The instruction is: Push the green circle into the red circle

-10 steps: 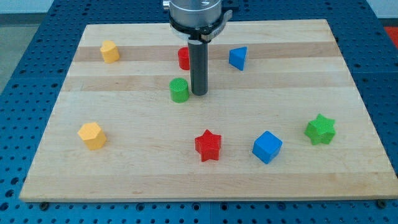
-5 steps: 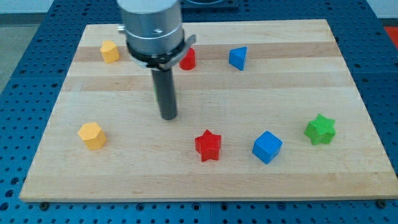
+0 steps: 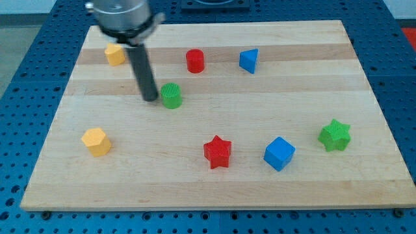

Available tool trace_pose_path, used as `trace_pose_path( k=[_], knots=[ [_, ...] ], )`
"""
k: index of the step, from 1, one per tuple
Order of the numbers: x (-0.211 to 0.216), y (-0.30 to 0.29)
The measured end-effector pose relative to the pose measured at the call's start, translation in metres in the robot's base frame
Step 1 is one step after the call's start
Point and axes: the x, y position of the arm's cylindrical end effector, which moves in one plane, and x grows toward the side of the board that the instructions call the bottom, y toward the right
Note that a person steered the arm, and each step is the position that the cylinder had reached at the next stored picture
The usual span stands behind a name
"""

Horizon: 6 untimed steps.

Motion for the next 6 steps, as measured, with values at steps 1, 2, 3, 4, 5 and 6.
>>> trace_pose_path(
  k=[1, 2, 3, 4, 5, 6],
  knots=[
    [0.000, 0.013],
    [0.000, 0.028],
    [0.001, 0.023],
    [0.009, 0.000],
    [0.044, 0.018],
    [0.044, 0.058]
  ],
)
